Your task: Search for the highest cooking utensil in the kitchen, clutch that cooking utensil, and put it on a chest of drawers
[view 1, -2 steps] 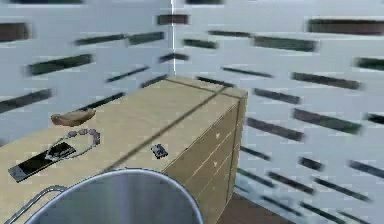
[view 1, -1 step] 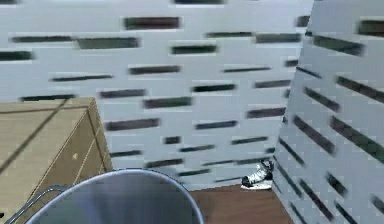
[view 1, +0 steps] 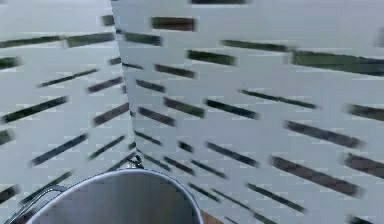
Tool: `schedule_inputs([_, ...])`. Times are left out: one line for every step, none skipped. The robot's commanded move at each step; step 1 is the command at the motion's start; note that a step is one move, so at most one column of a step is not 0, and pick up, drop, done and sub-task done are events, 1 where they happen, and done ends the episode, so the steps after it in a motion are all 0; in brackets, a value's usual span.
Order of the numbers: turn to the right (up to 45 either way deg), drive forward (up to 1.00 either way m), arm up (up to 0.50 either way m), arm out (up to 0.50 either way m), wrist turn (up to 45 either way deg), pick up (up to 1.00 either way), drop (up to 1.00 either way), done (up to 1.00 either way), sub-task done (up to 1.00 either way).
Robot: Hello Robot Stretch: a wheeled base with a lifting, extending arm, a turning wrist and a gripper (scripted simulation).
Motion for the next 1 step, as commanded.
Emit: schedule_inputs([18.0,0.00,0.00,0.00,0.0,0.00,0.00,0.00,0.00])
